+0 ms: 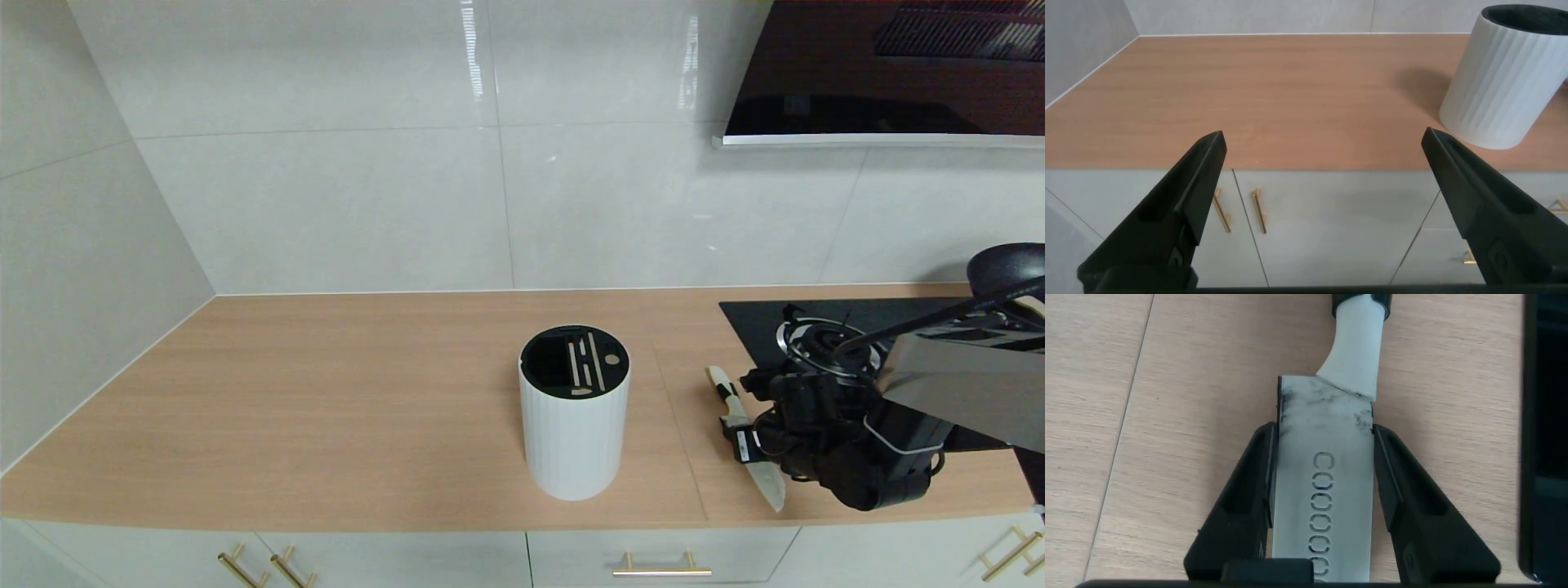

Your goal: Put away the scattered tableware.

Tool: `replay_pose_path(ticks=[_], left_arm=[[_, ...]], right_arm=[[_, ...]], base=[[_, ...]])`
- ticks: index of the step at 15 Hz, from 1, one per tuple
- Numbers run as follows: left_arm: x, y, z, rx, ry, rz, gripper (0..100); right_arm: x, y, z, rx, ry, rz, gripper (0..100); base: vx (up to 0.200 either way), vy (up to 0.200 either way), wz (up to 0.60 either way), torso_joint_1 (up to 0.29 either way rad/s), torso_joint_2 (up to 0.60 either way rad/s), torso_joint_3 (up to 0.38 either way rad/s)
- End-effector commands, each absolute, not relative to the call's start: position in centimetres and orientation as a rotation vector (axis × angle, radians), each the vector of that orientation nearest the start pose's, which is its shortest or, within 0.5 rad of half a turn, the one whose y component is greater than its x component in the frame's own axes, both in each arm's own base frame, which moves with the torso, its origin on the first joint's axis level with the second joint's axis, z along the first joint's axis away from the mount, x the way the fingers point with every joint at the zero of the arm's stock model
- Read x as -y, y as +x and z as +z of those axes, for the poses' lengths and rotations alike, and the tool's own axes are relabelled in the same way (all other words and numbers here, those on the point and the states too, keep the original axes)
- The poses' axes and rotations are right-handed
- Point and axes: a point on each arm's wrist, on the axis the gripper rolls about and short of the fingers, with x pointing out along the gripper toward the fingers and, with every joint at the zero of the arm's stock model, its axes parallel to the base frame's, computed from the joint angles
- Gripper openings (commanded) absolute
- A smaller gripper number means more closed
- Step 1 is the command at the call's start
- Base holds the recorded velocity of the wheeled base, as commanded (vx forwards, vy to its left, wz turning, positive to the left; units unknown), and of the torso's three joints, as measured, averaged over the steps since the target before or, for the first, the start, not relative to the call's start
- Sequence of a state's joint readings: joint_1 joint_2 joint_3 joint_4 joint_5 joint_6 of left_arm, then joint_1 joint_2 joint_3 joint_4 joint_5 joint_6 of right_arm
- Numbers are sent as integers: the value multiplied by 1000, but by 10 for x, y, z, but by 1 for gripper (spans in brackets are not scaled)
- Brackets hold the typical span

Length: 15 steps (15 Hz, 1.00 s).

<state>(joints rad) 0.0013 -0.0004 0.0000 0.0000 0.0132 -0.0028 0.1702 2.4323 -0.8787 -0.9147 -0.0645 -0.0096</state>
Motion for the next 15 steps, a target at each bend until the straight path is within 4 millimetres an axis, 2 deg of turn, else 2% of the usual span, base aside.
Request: replay_pose_path(ticks=[1,3,5,6,8,9,10,11,12,13,15], left_arm=[[0,-23,75,0,-3,15,100],[0,-23,75,0,2,15,100],[0,-23,75,0,2,15,100],[0,-23,75,0,-2,17,100],[0,-23,76,2,-2,17,100],[0,-25,83,35,-6,20,100],[0,-29,97,86,-16,15,100],[0,-36,130,112,-33,-10,100],[1,-30,155,40,-33,-71,100],[3,-19,176,-3,-32,-156,100],[8,15,222,-83,-20,-363,100]], right_arm=[[-64,383,-41,-641,-86,104,0],[-64,384,-37,-630,-86,98,0],[-64,384,-16,-582,-69,95,0],[-64,382,3,-540,-40,89,0],[-64,378,28,-492,-32,91,0],[-65,373,45,-454,-26,96,0],[-65,371,57,-426,-23,96,0],[-66,366,83,-367,-16,104,0],[-73,366,106,-312,-12,121,0],[-82,366,129,-273,-10,145,0],[-98,354,183,-195,-4,194,0]], base=[[0,0,0,0,0,0],[0,0,0,0,0,0],[0,0,0,0,0,0],[0,0,0,0,0,0],[0,0,0,0,0,0],[0,0,0,0,0,0],[0,0,0,0,0,0],[0,0,0,0,0,0],[0,0,0,0,0,0],[0,0,0,0,0,0],[0,0,0,0,0,0]])
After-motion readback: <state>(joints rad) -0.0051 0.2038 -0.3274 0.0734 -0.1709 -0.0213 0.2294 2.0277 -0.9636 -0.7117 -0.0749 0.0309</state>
